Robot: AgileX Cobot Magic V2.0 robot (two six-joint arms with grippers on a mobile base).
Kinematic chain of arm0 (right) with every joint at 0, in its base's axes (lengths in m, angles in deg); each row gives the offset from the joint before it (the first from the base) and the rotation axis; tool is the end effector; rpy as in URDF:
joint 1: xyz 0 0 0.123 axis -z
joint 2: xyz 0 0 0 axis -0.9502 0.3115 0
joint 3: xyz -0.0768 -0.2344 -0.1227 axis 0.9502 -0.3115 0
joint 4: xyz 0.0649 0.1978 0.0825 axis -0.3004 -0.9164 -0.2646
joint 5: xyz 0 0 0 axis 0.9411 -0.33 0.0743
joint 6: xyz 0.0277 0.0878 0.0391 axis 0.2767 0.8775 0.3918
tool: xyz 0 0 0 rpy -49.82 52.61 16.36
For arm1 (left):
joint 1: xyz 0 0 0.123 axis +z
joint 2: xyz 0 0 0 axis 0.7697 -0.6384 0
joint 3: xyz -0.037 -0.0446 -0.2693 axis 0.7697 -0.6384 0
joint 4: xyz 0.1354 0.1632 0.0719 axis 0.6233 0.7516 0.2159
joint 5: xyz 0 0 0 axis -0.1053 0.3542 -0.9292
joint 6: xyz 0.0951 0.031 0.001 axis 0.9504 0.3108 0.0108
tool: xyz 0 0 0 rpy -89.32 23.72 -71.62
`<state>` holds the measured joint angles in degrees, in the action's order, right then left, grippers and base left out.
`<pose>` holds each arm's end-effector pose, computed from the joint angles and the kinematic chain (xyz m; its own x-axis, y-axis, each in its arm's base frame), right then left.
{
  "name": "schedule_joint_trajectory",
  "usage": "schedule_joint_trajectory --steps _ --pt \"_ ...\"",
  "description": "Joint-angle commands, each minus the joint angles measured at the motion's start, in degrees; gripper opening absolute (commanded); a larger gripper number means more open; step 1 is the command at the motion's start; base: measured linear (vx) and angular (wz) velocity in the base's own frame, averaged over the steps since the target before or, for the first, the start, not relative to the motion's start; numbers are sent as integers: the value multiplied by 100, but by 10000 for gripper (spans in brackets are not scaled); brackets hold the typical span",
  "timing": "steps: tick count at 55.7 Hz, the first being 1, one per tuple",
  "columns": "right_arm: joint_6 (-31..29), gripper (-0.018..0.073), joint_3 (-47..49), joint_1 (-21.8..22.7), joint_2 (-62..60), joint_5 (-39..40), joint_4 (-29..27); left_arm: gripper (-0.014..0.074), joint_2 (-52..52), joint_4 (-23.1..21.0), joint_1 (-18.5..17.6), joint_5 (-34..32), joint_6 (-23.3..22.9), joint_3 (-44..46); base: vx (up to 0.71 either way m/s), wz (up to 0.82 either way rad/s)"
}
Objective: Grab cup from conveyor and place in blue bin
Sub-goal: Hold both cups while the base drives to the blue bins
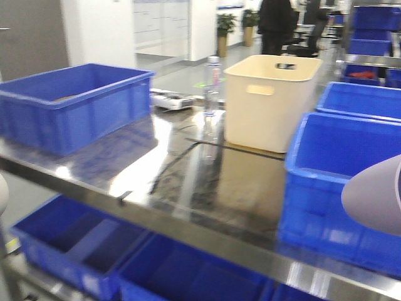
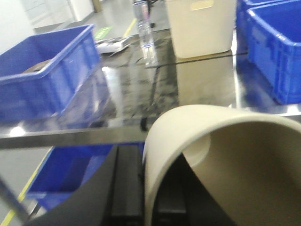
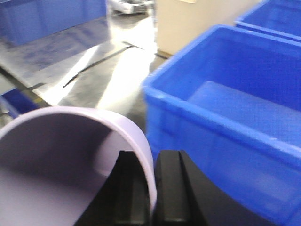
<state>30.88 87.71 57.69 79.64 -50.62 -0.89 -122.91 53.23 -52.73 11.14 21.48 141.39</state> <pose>0.1210 0.0261 0.4212 -0.3313 -0.0360 -0.9428 -0.1911 0.9811 0.0297 0.0777 -0.0263 0.4319 -0.1702 0.1759 -0.9696 0.2987 0.9469 0.1193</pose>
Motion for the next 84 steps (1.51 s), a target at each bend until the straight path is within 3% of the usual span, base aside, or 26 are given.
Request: schedule_joint_trajectory --steps 1,45,84 --pt "-48 -9 164 11 -17 517 54 -6 -27 -162 5 -476 -52 132 35 -62" --pt "-48 -9 164 11 -17 517 54 -6 -27 -162 5 -476 -52 132 27 -46" --pt "-48 -9 164 11 -17 517 54 -6 -27 -162 5 -476 -52 132 8 -13"
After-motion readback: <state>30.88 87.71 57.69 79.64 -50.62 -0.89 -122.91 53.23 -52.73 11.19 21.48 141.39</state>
